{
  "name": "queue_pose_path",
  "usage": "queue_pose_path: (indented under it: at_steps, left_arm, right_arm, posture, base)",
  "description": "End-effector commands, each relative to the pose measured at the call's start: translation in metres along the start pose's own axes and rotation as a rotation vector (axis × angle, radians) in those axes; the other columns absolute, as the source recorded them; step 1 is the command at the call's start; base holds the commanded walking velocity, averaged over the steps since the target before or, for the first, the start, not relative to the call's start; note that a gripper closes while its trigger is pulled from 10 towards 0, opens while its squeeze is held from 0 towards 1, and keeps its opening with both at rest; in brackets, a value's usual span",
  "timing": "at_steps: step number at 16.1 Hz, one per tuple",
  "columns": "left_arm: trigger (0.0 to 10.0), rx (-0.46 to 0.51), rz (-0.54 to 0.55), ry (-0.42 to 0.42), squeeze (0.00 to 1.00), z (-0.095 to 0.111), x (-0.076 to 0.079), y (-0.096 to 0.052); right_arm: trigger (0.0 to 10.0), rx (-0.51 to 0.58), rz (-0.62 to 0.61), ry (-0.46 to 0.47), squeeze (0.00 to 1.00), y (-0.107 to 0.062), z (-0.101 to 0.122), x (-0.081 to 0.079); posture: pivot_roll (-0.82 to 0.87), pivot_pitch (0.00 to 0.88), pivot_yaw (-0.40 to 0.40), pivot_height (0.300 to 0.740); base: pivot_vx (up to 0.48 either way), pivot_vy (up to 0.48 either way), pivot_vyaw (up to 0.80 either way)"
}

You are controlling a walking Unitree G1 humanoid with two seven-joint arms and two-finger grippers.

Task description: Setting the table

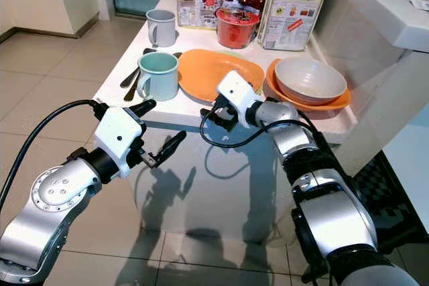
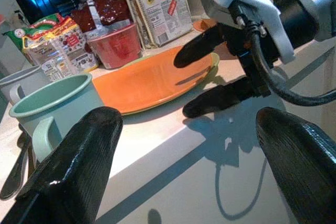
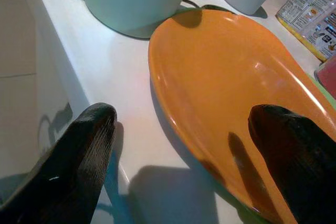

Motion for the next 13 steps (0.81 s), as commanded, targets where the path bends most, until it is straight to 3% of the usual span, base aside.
queue_pose_path:
  at_steps: [1,13]
  left_arm:
    - [10.0,-0.002,-0.011,0.009,0.00,0.002,0.002,-0.001]
    - [10.0,-0.007,-0.010,0.015,0.00,0.004,0.001,-0.001]
  right_arm:
    - [10.0,0.003,-0.014,-0.018,0.00,0.002,0.006,0.003]
    - [10.0,0.001,-0.145,-0.084,0.00,0.011,0.018,0.012]
  posture:
    - [0.02,0.000,-0.073,0.740]
    - [0.04,0.000,-0.079,0.740]
  base:
    - [0.000,0.000,0.00]
    - [0.000,0.000,0.00]
Point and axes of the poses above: a point about 5 cm out from each wrist's last joint towards the gripper, its own y axis pointing out of the wrist towards the gripper, its own z axis along the axis of the wrist's last joint, x = y × z, the point moved 2 cm from there along y, pointing out of the wrist towards the gripper, and after that the axes turned 12 degrees about y, right-handed, at the moved point
